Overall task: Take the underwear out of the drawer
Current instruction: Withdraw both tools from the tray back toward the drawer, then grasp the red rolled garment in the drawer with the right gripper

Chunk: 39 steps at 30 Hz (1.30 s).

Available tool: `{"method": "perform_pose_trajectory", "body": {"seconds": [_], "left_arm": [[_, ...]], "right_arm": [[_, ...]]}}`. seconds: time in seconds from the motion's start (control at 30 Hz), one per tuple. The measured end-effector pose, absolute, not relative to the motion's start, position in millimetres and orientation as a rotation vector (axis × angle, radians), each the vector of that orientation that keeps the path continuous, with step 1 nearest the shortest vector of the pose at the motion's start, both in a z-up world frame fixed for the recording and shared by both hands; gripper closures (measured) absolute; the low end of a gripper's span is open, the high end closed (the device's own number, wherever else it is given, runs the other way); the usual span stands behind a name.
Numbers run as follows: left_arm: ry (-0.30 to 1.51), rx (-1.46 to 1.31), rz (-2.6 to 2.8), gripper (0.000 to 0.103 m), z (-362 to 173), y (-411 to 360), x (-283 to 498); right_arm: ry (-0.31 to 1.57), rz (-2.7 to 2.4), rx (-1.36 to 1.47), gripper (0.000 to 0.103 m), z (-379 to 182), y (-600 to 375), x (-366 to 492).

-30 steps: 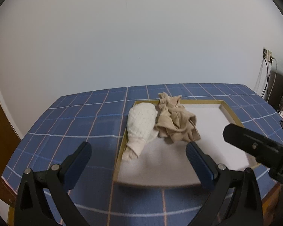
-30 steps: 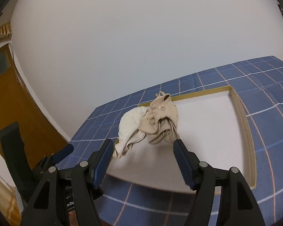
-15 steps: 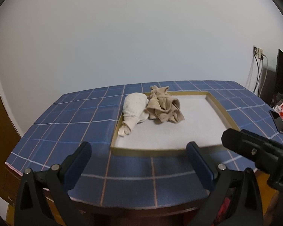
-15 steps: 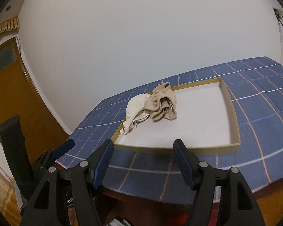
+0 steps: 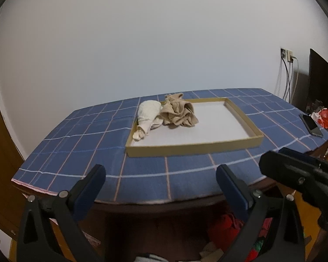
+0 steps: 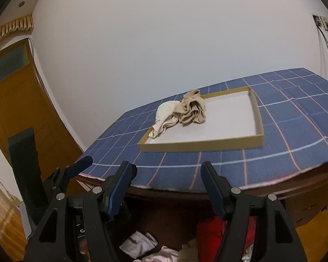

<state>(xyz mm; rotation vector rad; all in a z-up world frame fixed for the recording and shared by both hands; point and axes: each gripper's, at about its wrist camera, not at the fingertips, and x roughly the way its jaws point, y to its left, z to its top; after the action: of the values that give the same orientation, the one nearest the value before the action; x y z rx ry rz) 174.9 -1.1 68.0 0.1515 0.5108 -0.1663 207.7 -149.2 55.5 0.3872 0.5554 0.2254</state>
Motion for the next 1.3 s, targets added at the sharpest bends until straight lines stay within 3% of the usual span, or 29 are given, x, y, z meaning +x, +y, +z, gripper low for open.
{"method": "perform_pose_trajectory", "body": {"seconds": [0.5, 0.8, 0.93, 1.3], "left_arm": [[0.622, 0.131, -0.201, 0.001, 29.6, 15.3, 151.3], [0.751, 0.155, -0.206, 0.001, -18.9, 45.6, 143.4], [0.797, 0.158, -0.180, 0.001, -32.1, 62.6, 140.7], [0.915, 0.176, -0.189, 0.001, -48.3, 90.3, 152.8]], "right_arm": [[0.617, 0.172, 0.354, 0.035, 11.4, -162.3, 159.0], [0.765, 0.146, 0.366, 0.035, -44.5, -179.4, 144.6], [0.845, 0.149, 0.361, 0.050, -64.0, -180.3, 145.7], [1.095, 0.168, 0.321, 0.052, -100.5, -157.3, 191.7]]}}
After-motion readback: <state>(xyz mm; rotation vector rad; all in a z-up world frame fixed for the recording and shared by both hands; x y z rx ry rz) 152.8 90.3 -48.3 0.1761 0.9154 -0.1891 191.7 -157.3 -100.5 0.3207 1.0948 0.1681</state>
